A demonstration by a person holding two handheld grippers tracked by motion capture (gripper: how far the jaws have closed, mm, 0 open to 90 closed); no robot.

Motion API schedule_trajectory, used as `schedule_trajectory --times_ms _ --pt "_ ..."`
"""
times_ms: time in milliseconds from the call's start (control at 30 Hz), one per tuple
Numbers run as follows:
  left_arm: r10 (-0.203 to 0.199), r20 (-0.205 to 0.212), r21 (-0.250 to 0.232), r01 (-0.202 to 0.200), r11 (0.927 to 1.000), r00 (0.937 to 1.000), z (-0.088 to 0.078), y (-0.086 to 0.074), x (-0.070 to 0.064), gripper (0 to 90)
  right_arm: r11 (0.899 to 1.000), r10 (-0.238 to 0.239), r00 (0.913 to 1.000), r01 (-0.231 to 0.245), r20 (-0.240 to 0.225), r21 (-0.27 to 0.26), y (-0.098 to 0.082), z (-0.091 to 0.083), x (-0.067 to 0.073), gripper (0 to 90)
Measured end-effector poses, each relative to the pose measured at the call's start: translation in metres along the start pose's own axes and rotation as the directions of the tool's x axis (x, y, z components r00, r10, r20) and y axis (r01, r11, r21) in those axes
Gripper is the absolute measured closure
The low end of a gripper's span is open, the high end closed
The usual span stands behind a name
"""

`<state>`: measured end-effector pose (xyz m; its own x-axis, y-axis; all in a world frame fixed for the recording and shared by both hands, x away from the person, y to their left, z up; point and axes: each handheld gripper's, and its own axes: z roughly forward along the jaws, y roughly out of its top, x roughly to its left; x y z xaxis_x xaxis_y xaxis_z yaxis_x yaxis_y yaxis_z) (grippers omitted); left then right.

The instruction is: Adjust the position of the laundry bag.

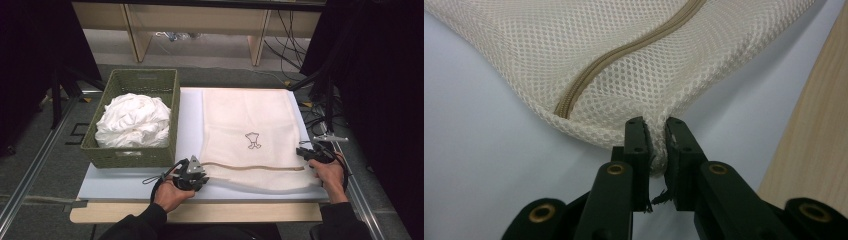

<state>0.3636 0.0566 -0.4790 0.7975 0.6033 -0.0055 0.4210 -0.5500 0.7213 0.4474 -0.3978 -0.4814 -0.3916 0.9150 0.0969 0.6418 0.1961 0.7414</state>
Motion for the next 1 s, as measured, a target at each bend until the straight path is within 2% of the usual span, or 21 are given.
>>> schedule_trajectory --times_ms 33,67,100,167,233,300,333,367,400,467,500,533,567,600,700,733,767,833,967,1000 --pt "-0.004 0.000 0.002 0.004 1.0000 1.0000 -0.002 -0.001 0.000 81.1 1.000 0.019 0.9998 -0.019 -0.002 -0.002 0.000 0.001 0.004 84.8" --pt "-0.004 -0.003 0.008 0.004 1.0000 1.0000 -0.003 -0.002 0.001 81.1 1.000 -0.010 0.9999 0.010 0.009 0.006 0.001 0.000 0.003 84.8" --pt "-0.009 -0.004 0.008 0.009 0.9999 1.0000 -0.005 -0.004 0.002 81.1 1.000 0.022 0.9997 -0.022 -0.012 0.007 0.001 0.002 0.007 84.8" --pt "-0.007 -0.014 0.014 0.007 0.9999 0.9999 -0.008 -0.006 0.005 81.1 1.000 -0.013 0.9997 0.013 -0.020 -0.001 0.003 0.004 0.008 84.8" --pt "-0.003 -0.022 0.016 0.004 0.9999 0.9998 -0.012 -0.008 0.007 81.0 1.000 0.009 0.9996 -0.009 -0.027 0.003 0.003 0.005 0.013 84.8" --pt "-0.003 -0.031 0.026 0.004 0.9997 0.9995 -0.014 -0.010 0.009 81.0 0.999 -0.033 0.9989 0.033 -0.034 -0.003 0.005 0.007 0.015 84.8" --pt "0.013 -0.035 0.028 -0.012 0.9995 0.9993 -0.015 -0.011 0.010 81.1 0.999 -0.044 0.9986 0.044 -0.028 0.004 0.006 0.007 0.018 84.8" --pt "0.002 -0.035 0.030 -0.001 0.9996 0.9994 -0.016 -0.013 0.009 81.0 0.999 -0.052 0.9970 0.052 -0.058 0.000 0.006 0.009 0.020 84.8" --pt "0.006 -0.035 0.039 -0.004 0.9992 0.9994 -0.017 -0.014 0.010 81.0 0.998 -0.069 0.9964 0.070 -0.049 0.004 0.007 0.009 0.022 84.8" --pt "-0.006 -0.029 0.041 0.007 0.9991 0.9996 -0.020 -0.017 0.010 81.0 0.998 -0.065 0.9949 0.065 -0.077 0.004 0.008 0.010 0.025 84.8" --pt "-0.004 -0.034 0.036 0.005 0.9993 0.9994 -0.022 -0.018 0.010 81.0 0.998 -0.067 0.9959 0.067 -0.061 -0.007 0.008 0.011 0.026 84.7" --pt "0.004 -0.035 0.038 -0.002 0.9993 0.9994 -0.024 -0.018 0.010 81.0 0.997 -0.071 0.9945 0.070 -0.077 -0.008 0.008 0.012 0.027 84.7" --pt "-0.002 -0.038 0.040 0.004 0.9992 0.9993 -0.027 -0.019 0.011 81.0 0.998 -0.060 0.9949 0.060 -0.081 -0.004 0.009 0.012 0.029 84.8" --pt "-0.016 -0.040 0.040 0.018 0.9990 0.9991 -0.029 -0.021 0.012 81.0 0.998 -0.068 0.9935 0.068 -0.092 0.002 0.009 0.012 0.030 84.7" --pt "-0.025 -0.049 0.043 0.027 0.9987 0.9985 -0.034 -0.027 0.014 80.9 0.997 -0.076 0.9918 0.076 -0.102 -0.010 0.010 0.014 0.036 84.8" --pt "-0.030 -0.054 0.043 0.032 0.9985 0.9981 -0.035 -0.028 0.014 80.9 0.997 -0.073 0.9921 0.073 -0.102 -0.001 0.011 0.015 0.042 84.8" --pt "-0.030 -0.049 0.047 0.032 0.9984 0.9983 -0.036 -0.030 0.015 80.8 0.995 -0.100 0.9897 0.099 -0.103 -0.006 0.012 0.016 0.041 84.7" --pt "-0.031 -0.048 0.049 0.033 0.9983 0.9984 -0.037 -0.029 0.014 80.8 0.997 -0.081 0.9912 0.082 -0.104 0.005 0.012 0.016 0.045 84.8" --pt "-0.029 -0.050 0.050 0.031 0.9983 0.9984 -0.036 -0.031 0.015 80.7 0.997 -0.077 0.9916 0.077 -0.104 0.000 0.013 0.017 0.046 84.7" --pt "-0.017 -0.041 0.051 0.019 0.9985 0.9990 -0.036 -0.031 0.016 80.7 0.997 -0.078 0.9914 0.078 -0.105 -0.001 0.013 0.017 0.046 84.7"
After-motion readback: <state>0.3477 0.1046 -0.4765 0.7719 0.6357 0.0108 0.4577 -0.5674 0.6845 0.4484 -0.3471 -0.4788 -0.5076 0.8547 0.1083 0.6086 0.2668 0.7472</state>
